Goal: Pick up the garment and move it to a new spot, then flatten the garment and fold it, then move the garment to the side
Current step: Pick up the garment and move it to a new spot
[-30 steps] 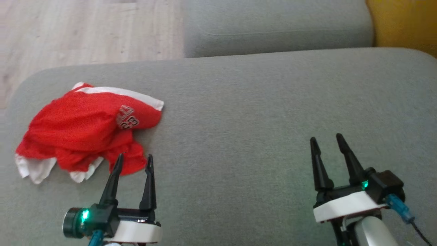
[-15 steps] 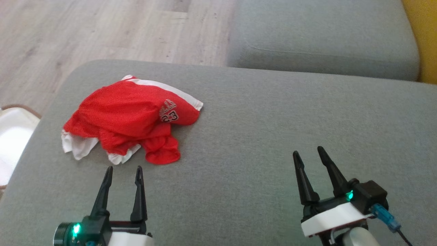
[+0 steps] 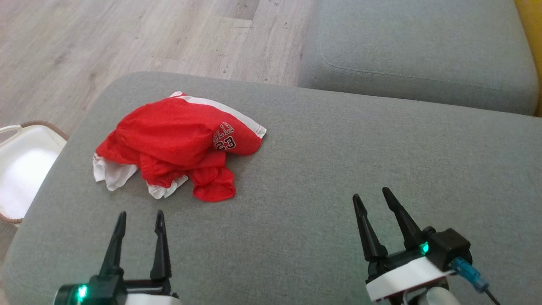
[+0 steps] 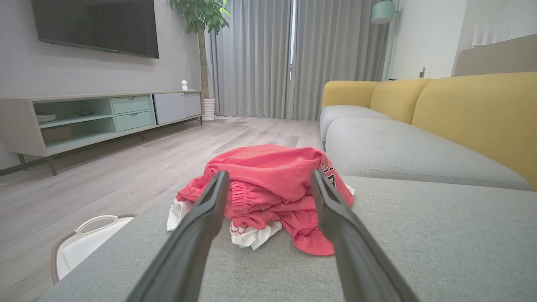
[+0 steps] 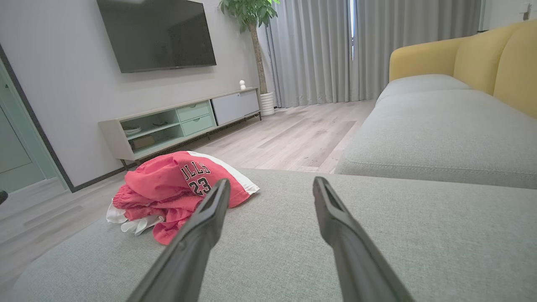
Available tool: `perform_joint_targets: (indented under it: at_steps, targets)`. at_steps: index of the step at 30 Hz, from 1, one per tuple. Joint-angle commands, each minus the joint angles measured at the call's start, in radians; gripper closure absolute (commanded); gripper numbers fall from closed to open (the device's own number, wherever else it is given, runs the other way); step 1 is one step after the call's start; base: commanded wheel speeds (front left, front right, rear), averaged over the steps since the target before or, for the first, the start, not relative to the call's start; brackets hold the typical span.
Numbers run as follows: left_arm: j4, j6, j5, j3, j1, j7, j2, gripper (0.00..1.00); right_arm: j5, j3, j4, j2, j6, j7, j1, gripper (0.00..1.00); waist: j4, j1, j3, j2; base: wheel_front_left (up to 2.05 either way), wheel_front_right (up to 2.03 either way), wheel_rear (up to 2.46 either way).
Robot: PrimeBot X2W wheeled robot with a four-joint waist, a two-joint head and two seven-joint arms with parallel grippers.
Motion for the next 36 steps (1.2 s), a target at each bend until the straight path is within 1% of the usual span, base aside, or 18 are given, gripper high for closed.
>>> perform_joint_targets:
  at_steps: [1, 6, 9, 10, 11, 12, 15, 19, 22, 24, 28, 29, 30, 31, 32, 36]
  targets:
    - [-0.041, 0.005, 0.005, 0.043, -0.037, -0.01, 0.001, 0.0, -0.001, 0.02, -0.035, -0.006, 0.008, -0.011, -0.021, 0.0, -0.006, 0.0001, 0.004, -0.0001, 0.0, 0.0, 0.0]
    - [-0.063, -0.007, 0.013, 0.076, -0.068, -0.01, 0.032, 0.0, -0.013, 0.011, -0.043, -0.006, 0.008, -0.011, -0.036, 0.0, -0.033, 0.0001, 0.038, -0.0001, 0.0, 0.0, 0.0]
    - [-0.062, -0.026, 0.028, 0.085, -0.119, -0.01, 0.072, 0.0, -0.025, 0.0, -0.054, -0.006, 0.008, -0.011, -0.051, 0.0, -0.052, 0.0001, 0.083, -0.0001, 0.0, 0.0, 0.0]
    - [-0.058, -0.034, 0.034, 0.087, -0.145, -0.01, 0.089, 0.0, -0.03, -0.004, -0.058, -0.006, 0.008, -0.011, -0.057, 0.0, -0.057, 0.0001, 0.099, -0.0001, 0.0, 0.0, 0.0]
    - [-0.039, -0.057, 0.043, 0.088, -0.208, -0.009, 0.129, 0.0, -0.042, -0.014, -0.065, -0.006, 0.008, -0.011, -0.068, 0.0, -0.066, 0.0001, 0.13, -0.0001, 0.0, 0.0, 0.0]
    - [-0.023, -0.069, 0.042, 0.091, -0.246, -0.005, 0.15, 0.0, -0.048, -0.021, -0.069, -0.006, 0.008, -0.011, -0.074, 0.0, -0.071, 0.0001, 0.147, -0.0001, 0.0, 0.0, 0.0]
    - [0.017, -0.104, 0.009, 0.102, -0.382, 0.035, 0.209, 0.0, -0.065, -0.043, -0.081, -0.006, 0.008, -0.011, -0.095, 0.0, -0.085, 0.0001, 0.203, -0.0001, 0.0, 0.0, 0.0]
    - [0.084, -0.13, -0.029, 0.091, -0.563, 0.103, 0.304, 0.0, -0.085, -0.074, -0.101, -0.006, 0.008, -0.011, -0.123, 0.0, -0.106, 0.0001, 0.273, -0.0001, 0.0, 0.0, 0.0]
    - [0.169, -0.138, -0.063, 0.05, -0.679, 0.184, 0.373, 0.0, -0.094, -0.092, -0.117, -0.006, 0.008, -0.011, -0.143, 0.0, -0.121, 0.0001, 0.317, -0.0001, 0.0, 0.0, 0.0]
    - [0.226, -0.14, -0.098, -0.003, -0.738, 0.252, 0.416, 0.0, -0.099, -0.097, -0.125, -0.006, 0.008, -0.011, -0.155, 0.0, -0.134, 0.0001, 0.339, -0.0001, 0.0, 0.0, 0.0]
    - [0.316, -0.141, -0.238, -0.119, -0.821, 0.375, 0.494, 0.0, -0.099, -0.104, -0.136, -0.006, 0.008, -0.011, -0.17, 0.0, -0.154, 0.0001, 0.37, -0.0001, 0.0, 0.0, 0.0]
    - [0.316, -0.141, -0.238, -0.119, -0.821, 0.375, 0.494, 0.0, -0.099, -0.104, -0.136, -0.006, 0.008, -0.011, -0.17, 0.0, -0.154, 0.0001, 0.37, -0.0001, 0.0, 0.0, 0.0]
    - [0.351, -0.141, -0.3, -0.164, -0.847, 0.423, 0.528, 0.0, -0.097, -0.103, -0.139, -0.006, 0.008, -0.011, -0.175, 0.0, -0.162, 0.0001, 0.381, -0.0001, 0.0, 0.0, 0.0]
    - [0.37, -0.141, -0.328, -0.182, -0.858, 0.445, 0.54, 0.0, -0.096, -0.102, -0.14, -0.006, 0.008, -0.011, -0.177, 0.0, -0.165, 0.0001, 0.385, -0.0001, 0.0, 0.0, 0.0]
    - [0.37, -0.141, -0.328, -0.182, -0.858, 0.445, 0.54, 0.0, -0.096, -0.102, -0.14, -0.006, 0.008, -0.011, -0.177, 0.0, -0.165, 0.0001, 0.385, -0.0001, 0.0, 0.0, 0.0]
    - [0.433, -0.141, -0.421, -0.251, -0.881, 0.515, 0.57, 0.0, -0.094, -0.102, -0.141, -0.006, 0.008, -0.011, -0.186, 0.0, -0.173, 0.0001, 0.395, -0.0001, 0.0, 0.0, 0.0]
